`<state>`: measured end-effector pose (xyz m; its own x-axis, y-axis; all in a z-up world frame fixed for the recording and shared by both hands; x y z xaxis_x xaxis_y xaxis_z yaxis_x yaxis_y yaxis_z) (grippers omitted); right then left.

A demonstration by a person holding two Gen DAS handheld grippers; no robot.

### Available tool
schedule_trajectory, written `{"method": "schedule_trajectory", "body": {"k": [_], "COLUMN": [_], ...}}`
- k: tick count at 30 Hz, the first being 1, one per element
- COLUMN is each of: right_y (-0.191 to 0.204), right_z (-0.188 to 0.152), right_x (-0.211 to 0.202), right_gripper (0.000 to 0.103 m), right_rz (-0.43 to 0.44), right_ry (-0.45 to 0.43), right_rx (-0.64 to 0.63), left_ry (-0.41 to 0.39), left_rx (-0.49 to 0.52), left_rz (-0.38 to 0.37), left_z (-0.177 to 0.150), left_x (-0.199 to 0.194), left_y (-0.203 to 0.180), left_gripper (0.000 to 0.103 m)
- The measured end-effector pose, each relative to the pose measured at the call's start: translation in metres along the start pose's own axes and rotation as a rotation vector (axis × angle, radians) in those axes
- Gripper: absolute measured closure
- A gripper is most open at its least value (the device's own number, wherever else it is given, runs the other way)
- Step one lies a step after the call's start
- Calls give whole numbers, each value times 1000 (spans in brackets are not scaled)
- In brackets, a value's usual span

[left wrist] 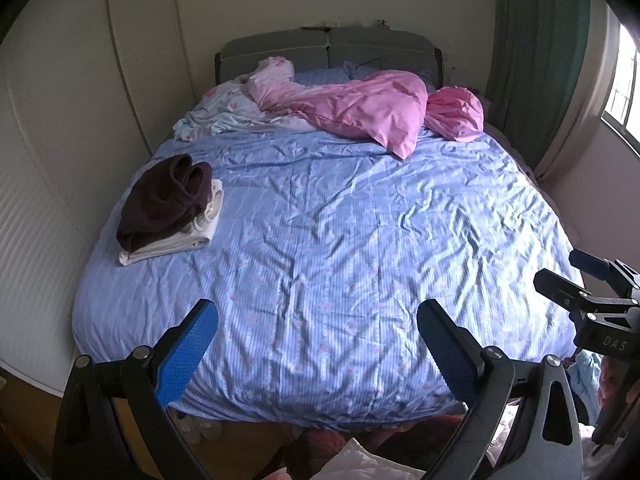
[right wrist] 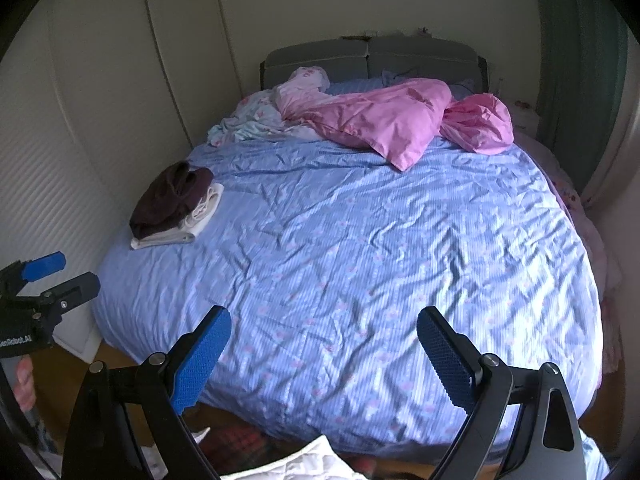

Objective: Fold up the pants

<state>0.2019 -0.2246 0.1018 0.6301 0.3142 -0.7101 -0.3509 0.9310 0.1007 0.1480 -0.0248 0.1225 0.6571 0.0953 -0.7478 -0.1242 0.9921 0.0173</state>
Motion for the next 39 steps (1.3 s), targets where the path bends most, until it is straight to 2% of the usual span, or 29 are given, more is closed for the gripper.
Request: {"method": "schedule_trajectory", "body": {"k": [21,39], "right_y": [-11,-3], "right_z": [5,8], "right_x": [0,2], "right_gripper": [8,8], "right_rz": [-7,-6], "right_ry": [-3,-7], "right_rx": [8,-13], "left_ry": [6,-9], "left_rx": [7,6], "left_rz": [8,26], "left_z": [3,6], "left_x": [5,2], "left_y": [-6,13], "left_gripper": [0,0]}}
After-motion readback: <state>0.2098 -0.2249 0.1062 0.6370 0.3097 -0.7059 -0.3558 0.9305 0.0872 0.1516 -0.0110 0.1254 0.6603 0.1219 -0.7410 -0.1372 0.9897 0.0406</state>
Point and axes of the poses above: each gripper's, at about its wrist camera, not at the fingertips, and x roughly the way its jaws point, y to its left, z to its top, the point moved 8 cm from there along x, roughly the way its jaws point, and after that the axes turned 3 degrees about -x, right-handed, at the moved point
